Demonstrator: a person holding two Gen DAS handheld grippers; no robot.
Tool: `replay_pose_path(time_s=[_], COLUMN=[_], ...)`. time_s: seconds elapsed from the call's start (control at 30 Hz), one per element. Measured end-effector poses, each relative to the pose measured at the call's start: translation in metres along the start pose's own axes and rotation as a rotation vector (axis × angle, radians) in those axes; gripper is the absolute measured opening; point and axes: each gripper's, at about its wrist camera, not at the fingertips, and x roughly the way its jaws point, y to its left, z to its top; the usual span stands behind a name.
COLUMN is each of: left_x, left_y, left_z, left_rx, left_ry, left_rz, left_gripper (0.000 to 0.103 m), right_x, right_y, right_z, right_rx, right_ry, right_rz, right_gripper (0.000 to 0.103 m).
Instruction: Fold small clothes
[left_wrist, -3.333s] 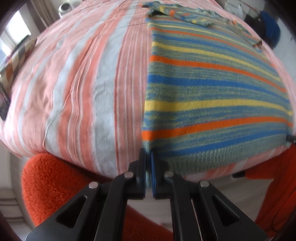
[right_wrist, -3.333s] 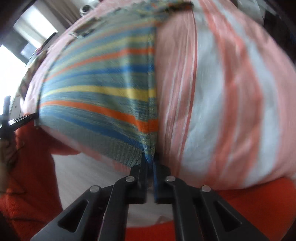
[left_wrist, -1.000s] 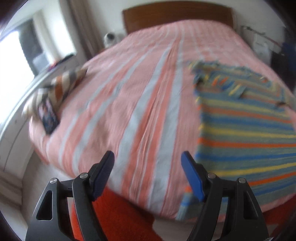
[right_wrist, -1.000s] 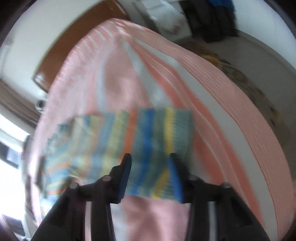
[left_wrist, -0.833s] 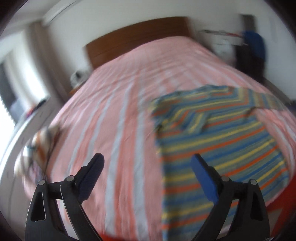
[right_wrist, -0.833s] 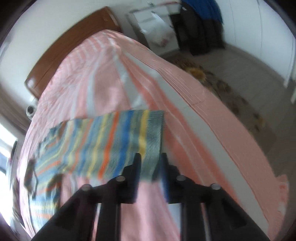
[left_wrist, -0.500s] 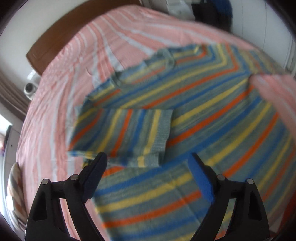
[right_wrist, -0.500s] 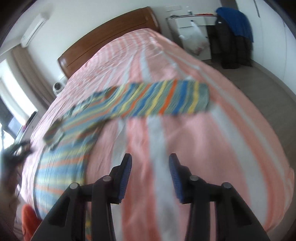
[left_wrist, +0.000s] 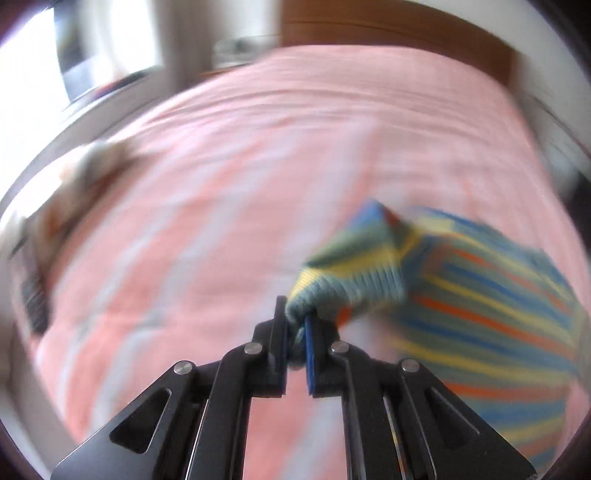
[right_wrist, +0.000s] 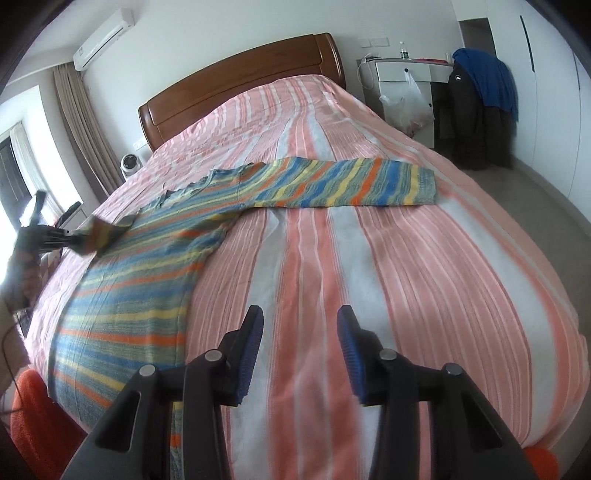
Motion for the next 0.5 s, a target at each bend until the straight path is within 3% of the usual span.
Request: replay_pose_path(time_s=[0.1, 0.17, 0.27, 0.43, 0.5], left_x=[0.035, 0.051, 0.071, 0.082, 0.081], left_y=[0.049, 0.061, 0.068, 0.073, 0.078], left_z=[0.003, -0.002, -0.014, -0.018, -0.014], left_rx=[-0.112, -0.132, -0.166, -0.171, -0.171], left_ry=[0.069, 0.102, 0.153, 0.150, 0.155], left_rz=[0.106, 0.138, 0.142, 0.151, 0.127], left_gripper=[0.005, 0.005, 0.004, 0.006, 0.019], right_x=[0.008, 0.012, 0.015, 0.021, 0.023], right_y=[-0.003, -0.003, -0.003, -0.004, -0.003], right_z=[-0.003, -0.003, -0.004, -0.006, -0.006], right_rx=[0.015, 0.017, 0.013, 0.008, 0.002], right_ry=[0.026, 0.034, 0.046, 0.061, 0.065], right_rz=[0.003, 0.003, -0.010, -0.025, -0.032], right_gripper=[0.042, 0.042, 0.042, 0.042, 0.042])
